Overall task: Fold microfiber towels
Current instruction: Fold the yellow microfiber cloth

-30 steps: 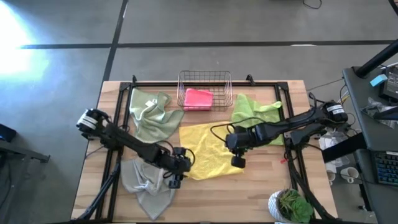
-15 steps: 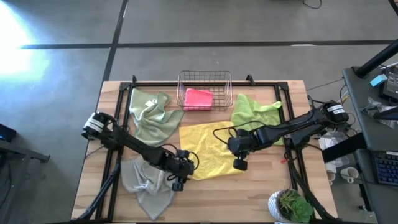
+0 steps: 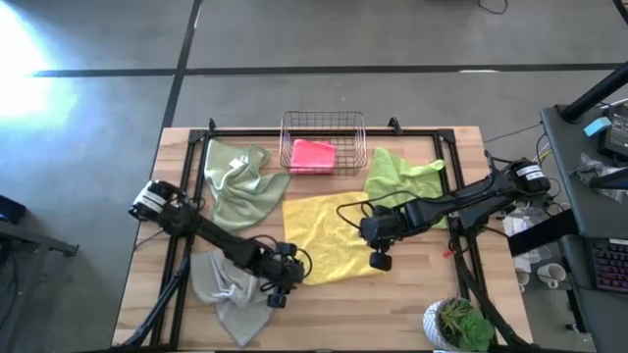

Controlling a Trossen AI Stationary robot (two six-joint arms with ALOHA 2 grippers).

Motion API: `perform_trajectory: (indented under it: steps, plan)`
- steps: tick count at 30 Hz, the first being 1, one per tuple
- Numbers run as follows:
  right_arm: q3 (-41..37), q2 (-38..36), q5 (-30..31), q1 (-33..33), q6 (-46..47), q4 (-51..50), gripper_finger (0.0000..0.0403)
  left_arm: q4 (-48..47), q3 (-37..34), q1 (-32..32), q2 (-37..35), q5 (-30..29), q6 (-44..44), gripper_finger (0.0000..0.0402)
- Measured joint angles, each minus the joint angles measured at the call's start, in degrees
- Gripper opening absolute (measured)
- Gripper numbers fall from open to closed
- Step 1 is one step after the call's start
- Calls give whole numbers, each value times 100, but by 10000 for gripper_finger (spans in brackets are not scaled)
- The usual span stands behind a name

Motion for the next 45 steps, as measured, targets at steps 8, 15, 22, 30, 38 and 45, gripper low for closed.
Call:
perform_trajectory:
  steps: [8,15,22,30,38,45]
  plan:
    - [-201,1,-223,216,-47,-7,9,-2,-3,-18,26,-83,-3,47]
    - [-219,0,-619,678,-240,9,9,-7,-1,-18,26,-81,-423,5]
    - [-219,0,-619,1035,-390,99,10,-27,1,-16,22,-76,-888,6]
    - [-219,353,-599,1165,-459,508,68,-238,30,-9,-27,-29,-914,6]
    - [-219,847,-555,1218,-935,686,134,-530,-23,2,-227,-11,-905,6]
    - [-201,1252,-543,1216,-965,1073,161,-579,-26,2,-251,-11,-898,6]
